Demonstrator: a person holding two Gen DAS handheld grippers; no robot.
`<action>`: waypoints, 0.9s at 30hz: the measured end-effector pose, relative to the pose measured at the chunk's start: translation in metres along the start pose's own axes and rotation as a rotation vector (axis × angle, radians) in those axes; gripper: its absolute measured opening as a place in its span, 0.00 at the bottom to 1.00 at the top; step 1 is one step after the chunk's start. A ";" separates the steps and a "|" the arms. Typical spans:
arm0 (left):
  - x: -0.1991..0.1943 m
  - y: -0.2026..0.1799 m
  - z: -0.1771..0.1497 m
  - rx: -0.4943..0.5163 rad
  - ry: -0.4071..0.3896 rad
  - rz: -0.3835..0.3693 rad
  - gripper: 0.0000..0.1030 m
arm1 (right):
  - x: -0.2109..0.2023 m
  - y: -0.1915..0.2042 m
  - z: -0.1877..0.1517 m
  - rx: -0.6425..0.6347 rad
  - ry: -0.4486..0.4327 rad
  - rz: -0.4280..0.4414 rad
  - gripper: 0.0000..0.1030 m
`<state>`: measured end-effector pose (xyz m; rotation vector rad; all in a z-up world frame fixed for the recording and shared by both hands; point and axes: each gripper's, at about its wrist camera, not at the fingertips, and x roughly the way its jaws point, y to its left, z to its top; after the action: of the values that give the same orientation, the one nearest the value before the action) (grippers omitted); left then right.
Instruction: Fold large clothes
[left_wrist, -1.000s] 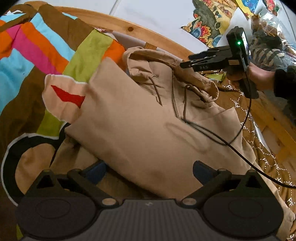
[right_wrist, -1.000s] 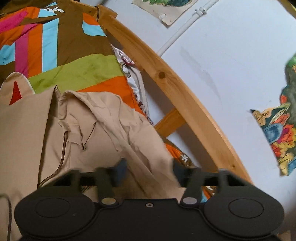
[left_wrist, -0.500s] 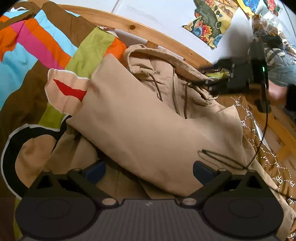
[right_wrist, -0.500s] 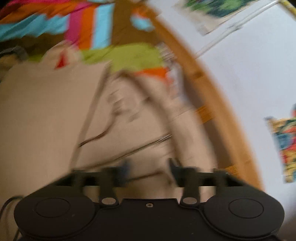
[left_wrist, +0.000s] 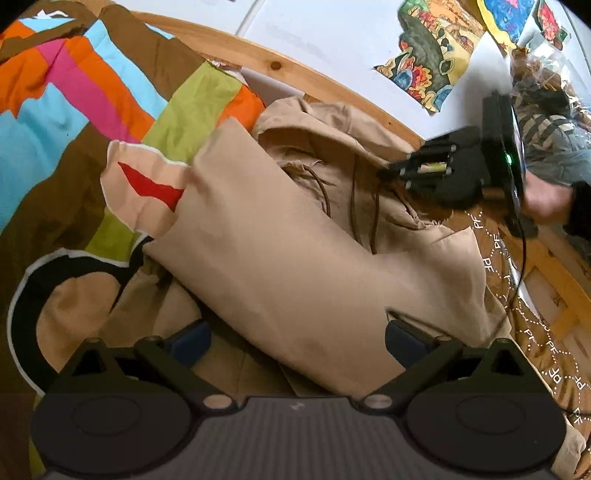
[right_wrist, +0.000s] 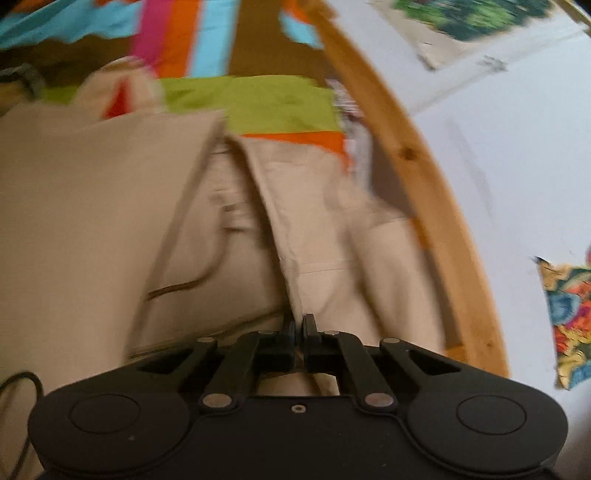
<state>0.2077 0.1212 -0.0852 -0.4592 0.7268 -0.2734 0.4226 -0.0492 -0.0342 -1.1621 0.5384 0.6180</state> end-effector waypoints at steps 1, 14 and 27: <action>0.001 0.000 -0.001 0.002 0.005 -0.001 0.99 | 0.005 0.008 -0.001 0.004 0.015 0.022 0.02; -0.004 0.003 0.005 0.005 -0.028 -0.009 0.99 | -0.045 -0.030 -0.023 0.292 -0.134 0.152 0.75; 0.053 -0.041 0.125 0.187 -0.226 -0.157 0.82 | 0.018 -0.140 -0.018 0.463 -0.181 0.140 0.85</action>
<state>0.3286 0.1027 -0.0138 -0.3625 0.4400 -0.4258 0.5314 -0.1011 0.0412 -0.6298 0.5732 0.6683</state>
